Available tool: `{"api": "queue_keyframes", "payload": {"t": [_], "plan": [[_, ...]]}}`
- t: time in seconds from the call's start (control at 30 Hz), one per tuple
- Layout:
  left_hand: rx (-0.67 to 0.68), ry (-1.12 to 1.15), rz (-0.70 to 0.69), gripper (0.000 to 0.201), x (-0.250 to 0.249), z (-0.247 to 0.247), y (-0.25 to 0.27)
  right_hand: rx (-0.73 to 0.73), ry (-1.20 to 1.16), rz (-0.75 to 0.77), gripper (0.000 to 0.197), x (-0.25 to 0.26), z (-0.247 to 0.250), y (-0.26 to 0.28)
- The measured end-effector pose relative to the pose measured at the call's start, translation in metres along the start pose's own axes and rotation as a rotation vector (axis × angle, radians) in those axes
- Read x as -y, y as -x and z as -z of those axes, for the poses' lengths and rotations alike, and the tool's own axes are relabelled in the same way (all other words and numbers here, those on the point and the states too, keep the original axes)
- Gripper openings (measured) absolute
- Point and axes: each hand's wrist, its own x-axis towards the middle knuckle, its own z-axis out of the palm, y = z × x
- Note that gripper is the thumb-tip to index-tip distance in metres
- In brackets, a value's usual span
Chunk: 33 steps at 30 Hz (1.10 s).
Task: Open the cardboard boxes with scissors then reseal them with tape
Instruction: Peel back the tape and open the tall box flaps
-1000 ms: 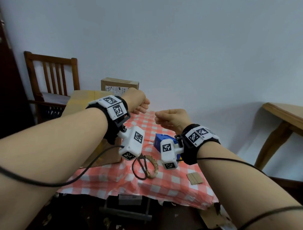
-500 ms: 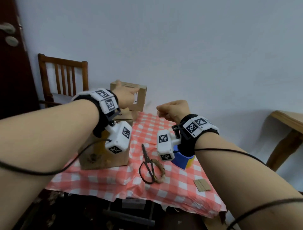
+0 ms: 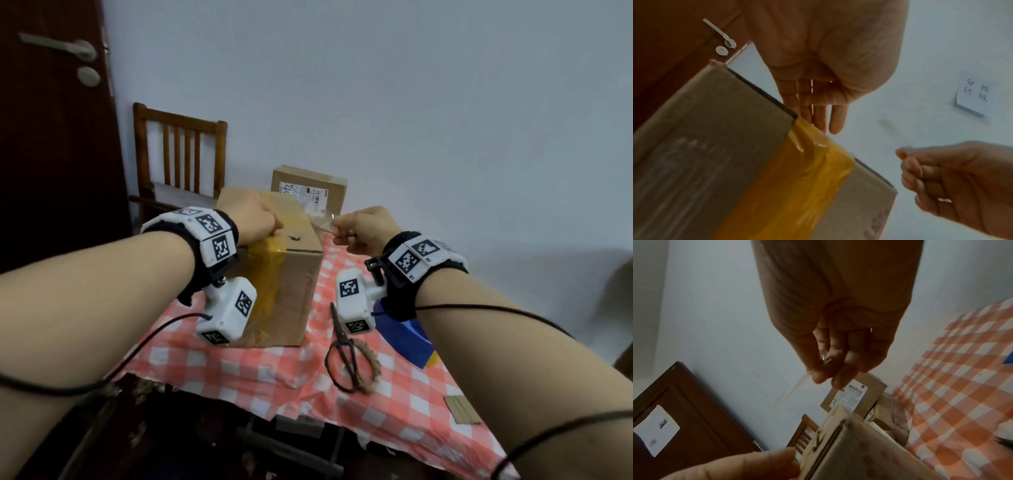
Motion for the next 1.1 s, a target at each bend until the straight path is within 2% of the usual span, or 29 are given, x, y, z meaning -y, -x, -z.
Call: {"api": "queue_keyframes", "payload": {"t": [0.13,0.23,0.47,0.6,1.0,1.1], "plan": [[0.142,0.007,-0.026,0.036,0.002,-0.007,0.000,0.014,0.038,-0.011,0.025,0.004,-0.015,-0.010],[0.185,-0.030,-0.075,0.044,0.003,-0.010,-0.003,0.002,0.011,-0.028,0.025,-0.001,-0.017,-0.015],[0.173,-0.074,-0.096,0.041,0.004,-0.012,-0.003,-0.036,-0.041,-0.058,0.018,-0.011,-0.013,-0.019],[0.158,-0.072,-0.100,0.038,0.004,-0.013,-0.004,-0.012,-0.046,-0.068,0.021,-0.012,-0.016,-0.019],[0.126,0.043,-0.085,0.030,0.004,-0.014,-0.006,-0.013,-0.061,-0.089,0.021,-0.013,-0.015,-0.019],[0.140,0.084,-0.057,0.022,0.006,-0.014,-0.010,-0.013,-0.065,-0.085,0.021,-0.014,-0.014,-0.019]]}}
